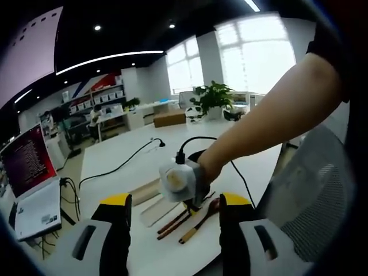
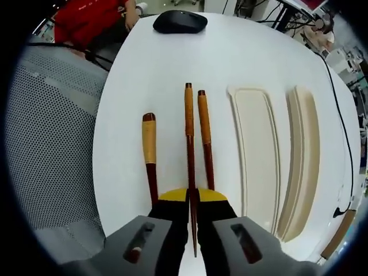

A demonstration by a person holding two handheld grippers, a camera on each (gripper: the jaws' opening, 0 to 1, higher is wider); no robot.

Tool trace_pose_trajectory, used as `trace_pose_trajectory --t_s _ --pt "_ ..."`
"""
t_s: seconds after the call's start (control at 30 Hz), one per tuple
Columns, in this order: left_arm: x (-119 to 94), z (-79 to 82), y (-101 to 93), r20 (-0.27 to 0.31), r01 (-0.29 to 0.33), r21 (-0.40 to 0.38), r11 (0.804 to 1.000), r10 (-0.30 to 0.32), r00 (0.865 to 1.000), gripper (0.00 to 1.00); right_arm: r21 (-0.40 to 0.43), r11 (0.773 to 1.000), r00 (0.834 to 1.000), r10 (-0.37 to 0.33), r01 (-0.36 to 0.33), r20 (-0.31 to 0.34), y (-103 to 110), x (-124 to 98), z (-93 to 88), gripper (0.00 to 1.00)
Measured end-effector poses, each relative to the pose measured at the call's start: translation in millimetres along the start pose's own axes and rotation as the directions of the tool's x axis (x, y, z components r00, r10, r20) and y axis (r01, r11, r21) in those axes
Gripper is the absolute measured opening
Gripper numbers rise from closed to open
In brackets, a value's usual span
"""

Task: Arrange the utensils inside the cutlery case until each visible utensil rests in its matching compartment.

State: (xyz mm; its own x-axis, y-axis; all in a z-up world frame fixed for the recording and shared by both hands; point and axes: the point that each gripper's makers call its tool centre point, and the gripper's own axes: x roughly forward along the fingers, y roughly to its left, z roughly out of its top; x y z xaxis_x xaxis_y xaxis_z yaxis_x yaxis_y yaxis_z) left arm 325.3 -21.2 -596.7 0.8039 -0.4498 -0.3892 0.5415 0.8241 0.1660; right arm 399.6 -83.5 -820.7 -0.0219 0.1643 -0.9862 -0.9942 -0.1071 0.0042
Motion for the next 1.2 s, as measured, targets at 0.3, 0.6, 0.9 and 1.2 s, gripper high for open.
trace_pose_trajectory --t_s 0.3,0.6,0.9,1.2 --pt "1 -0.8 -0.7 -0.003 0.001 0.007 1.000 -0.001 1.000 0.63 0.005 1.000 1.000 0.021 -0.021 0.016 1 1 0.3 0.00" --pt "5 -3.6 -12.8 -0.020 0.054 -0.016 0.998 -0.054 0.998 0.63 0.010 1.000 0.999 0.009 -0.010 0.039 1 0 -0.5 0.00" --pt "5 -4.9 -15.4 -0.024 0.064 -0.023 0.998 -0.064 0.998 0.63 0.023 0.999 0.999 0.027 -0.028 0.042 1 2 1.5 0.00" --pt "5 -4.7 -16.6 -0.018 0.079 -0.032 0.996 -0.079 0.997 0.63 0.013 1.000 0.999 0.021 -0.022 0.035 1 2 1.8 0.00"
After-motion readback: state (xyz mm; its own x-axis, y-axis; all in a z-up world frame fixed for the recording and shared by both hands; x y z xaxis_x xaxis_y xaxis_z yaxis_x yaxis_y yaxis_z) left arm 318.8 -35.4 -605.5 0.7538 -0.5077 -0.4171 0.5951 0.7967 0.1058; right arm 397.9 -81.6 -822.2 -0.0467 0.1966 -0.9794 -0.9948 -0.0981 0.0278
